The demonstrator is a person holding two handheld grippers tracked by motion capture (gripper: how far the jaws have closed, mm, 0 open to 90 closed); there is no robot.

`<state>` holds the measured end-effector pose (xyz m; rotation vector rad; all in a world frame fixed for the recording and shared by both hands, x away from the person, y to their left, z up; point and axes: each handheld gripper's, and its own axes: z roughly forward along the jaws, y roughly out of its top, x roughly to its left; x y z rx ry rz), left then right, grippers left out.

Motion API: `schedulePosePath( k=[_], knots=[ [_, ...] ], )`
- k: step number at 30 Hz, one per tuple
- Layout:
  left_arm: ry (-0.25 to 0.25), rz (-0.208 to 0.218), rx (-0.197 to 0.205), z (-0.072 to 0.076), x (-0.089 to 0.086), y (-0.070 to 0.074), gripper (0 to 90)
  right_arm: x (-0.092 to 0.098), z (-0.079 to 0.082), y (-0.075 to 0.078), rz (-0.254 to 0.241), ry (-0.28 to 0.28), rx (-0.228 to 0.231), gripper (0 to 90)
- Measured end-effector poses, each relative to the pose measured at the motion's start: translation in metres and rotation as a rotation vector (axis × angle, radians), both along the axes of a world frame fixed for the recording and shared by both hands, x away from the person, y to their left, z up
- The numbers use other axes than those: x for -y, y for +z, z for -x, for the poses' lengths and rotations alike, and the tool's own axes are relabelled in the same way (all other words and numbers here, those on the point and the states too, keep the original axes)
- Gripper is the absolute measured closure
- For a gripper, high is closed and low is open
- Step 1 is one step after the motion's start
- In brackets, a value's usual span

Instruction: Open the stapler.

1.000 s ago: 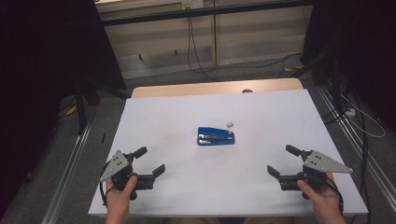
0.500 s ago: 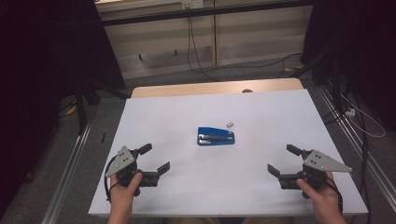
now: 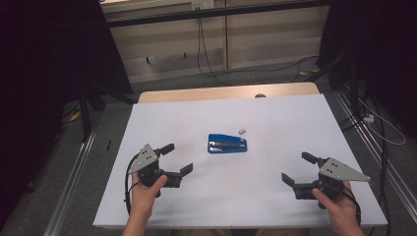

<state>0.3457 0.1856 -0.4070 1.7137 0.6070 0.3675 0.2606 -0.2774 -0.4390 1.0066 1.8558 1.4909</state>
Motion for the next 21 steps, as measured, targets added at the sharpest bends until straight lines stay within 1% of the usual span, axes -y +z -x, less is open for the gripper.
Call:
schedulePosePath(
  k=[4,8,9,13,15,16,17,18,19,21],
  knots=[
    [0.002,-0.002,0.002,-0.005,0.006,0.000,2.3,0.000,0.000,0.000,-0.001,0.000,-0.002,1.6],
    [0.005,0.004,-0.007,-0.014,0.012,-0.002,2.4,-0.001,0.000,0.000,-0.003,0.006,-0.003,1.9],
    [0.005,0.004,-0.007,-0.014,0.012,-0.002,2.4,-0.001,0.000,0.000,-0.003,0.006,-0.003,1.9],
    [-0.002,-0.019,-0.011,-0.023,0.019,-0.005,2.4,-0.002,-0.001,0.000,0.003,0.006,-0.002,2.0],
    [-0.007,-0.022,-0.013,-0.026,0.021,-0.007,2.6,-0.002,-0.001,-0.001,0.003,0.005,-0.003,2.0],
    [-0.008,-0.037,-0.016,-0.030,0.024,-0.009,2.6,-0.001,-0.001,-0.001,0.002,0.005,-0.004,2.0],
    [-0.008,-0.037,-0.016,-0.030,0.024,-0.009,2.6,-0.001,-0.001,-0.001,0.002,0.005,-0.005,2.0],
    [-0.007,-0.045,-0.019,-0.032,0.026,-0.010,2.6,-0.001,-0.001,-0.001,0.002,0.005,-0.005,2.0],
    [-0.010,-0.044,-0.024,-0.036,0.029,-0.012,2.6,-0.001,-0.001,-0.001,0.000,0.006,-0.007,2.0],
    [-0.008,-0.045,-0.026,-0.039,0.031,-0.014,2.6,-0.001,-0.001,-0.001,0.000,0.007,-0.008,2.0]
  ],
)
